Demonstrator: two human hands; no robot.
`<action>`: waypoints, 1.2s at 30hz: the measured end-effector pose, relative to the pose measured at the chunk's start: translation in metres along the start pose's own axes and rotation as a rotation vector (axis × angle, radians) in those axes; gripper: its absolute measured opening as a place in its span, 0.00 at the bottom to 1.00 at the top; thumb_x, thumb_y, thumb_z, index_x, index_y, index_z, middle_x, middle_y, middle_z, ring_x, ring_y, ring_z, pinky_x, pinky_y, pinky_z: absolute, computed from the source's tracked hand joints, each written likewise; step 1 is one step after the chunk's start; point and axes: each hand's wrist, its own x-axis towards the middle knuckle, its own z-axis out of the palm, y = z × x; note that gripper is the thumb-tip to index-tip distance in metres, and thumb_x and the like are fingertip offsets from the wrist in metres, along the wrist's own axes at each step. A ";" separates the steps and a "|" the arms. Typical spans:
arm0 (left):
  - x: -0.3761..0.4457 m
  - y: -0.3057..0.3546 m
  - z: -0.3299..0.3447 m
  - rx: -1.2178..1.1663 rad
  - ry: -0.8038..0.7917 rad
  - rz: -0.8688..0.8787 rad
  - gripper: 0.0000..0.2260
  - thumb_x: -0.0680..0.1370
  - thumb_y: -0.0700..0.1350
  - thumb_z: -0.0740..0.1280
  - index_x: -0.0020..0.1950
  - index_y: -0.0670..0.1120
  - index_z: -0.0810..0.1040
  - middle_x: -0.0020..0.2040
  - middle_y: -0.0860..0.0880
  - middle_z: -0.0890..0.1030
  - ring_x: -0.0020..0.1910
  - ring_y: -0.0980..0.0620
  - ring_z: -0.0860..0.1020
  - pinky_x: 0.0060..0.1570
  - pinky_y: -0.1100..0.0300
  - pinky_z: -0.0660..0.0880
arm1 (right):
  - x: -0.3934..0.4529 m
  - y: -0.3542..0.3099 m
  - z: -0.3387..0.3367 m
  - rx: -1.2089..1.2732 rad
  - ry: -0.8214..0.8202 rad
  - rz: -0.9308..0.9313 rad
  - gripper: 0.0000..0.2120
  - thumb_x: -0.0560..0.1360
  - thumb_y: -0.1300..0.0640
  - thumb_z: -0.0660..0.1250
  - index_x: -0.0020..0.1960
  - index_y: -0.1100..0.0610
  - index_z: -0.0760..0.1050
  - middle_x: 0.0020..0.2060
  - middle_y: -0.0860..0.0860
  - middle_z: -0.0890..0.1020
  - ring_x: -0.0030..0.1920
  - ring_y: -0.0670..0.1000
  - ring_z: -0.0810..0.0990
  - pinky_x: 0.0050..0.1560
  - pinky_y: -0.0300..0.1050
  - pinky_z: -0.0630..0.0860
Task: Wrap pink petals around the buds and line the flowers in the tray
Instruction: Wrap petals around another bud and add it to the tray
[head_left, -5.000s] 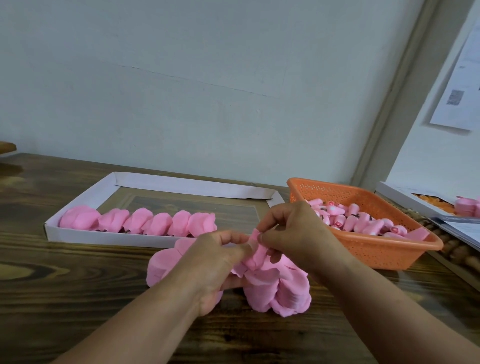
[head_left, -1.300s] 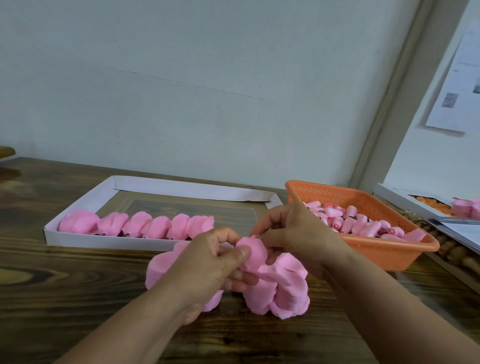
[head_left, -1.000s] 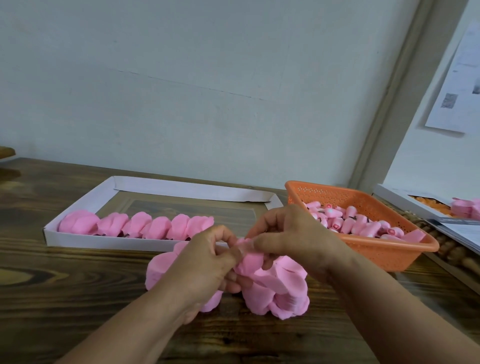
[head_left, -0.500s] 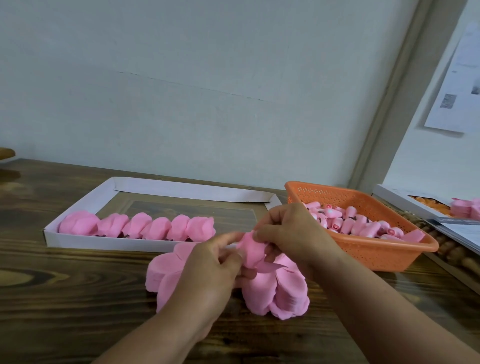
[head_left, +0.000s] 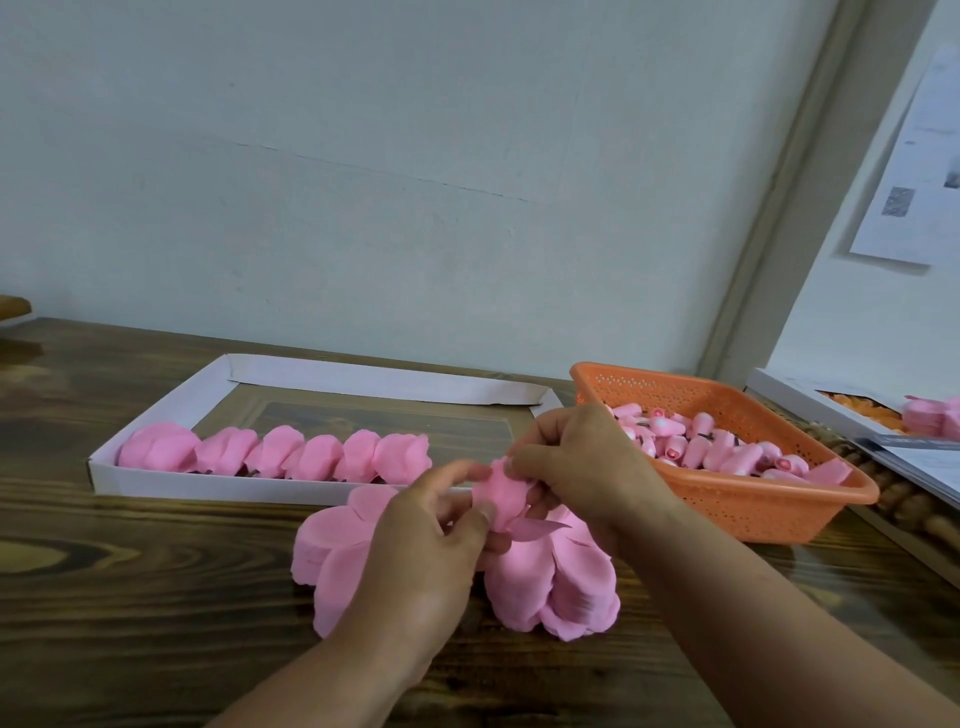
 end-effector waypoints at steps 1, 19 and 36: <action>0.000 0.000 0.000 -0.005 -0.011 0.001 0.14 0.80 0.39 0.63 0.57 0.58 0.76 0.44 0.54 0.86 0.42 0.56 0.84 0.47 0.58 0.81 | 0.000 0.000 0.000 -0.005 -0.004 -0.003 0.14 0.69 0.73 0.65 0.28 0.60 0.74 0.19 0.52 0.76 0.19 0.47 0.75 0.22 0.35 0.71; 0.005 0.015 -0.005 -0.259 -0.019 -0.194 0.15 0.77 0.41 0.67 0.36 0.59 0.85 0.34 0.49 0.83 0.31 0.54 0.74 0.33 0.63 0.74 | -0.008 -0.015 -0.016 0.244 -0.309 0.045 0.10 0.69 0.75 0.61 0.39 0.66 0.79 0.31 0.60 0.80 0.29 0.52 0.80 0.33 0.39 0.78; 0.004 0.025 -0.008 -0.331 -0.088 -0.193 0.16 0.77 0.40 0.66 0.37 0.56 0.86 0.31 0.51 0.82 0.28 0.59 0.77 0.32 0.66 0.77 | -0.008 -0.016 -0.005 0.089 -0.095 -0.097 0.09 0.69 0.73 0.69 0.33 0.63 0.76 0.23 0.57 0.77 0.21 0.49 0.74 0.24 0.37 0.72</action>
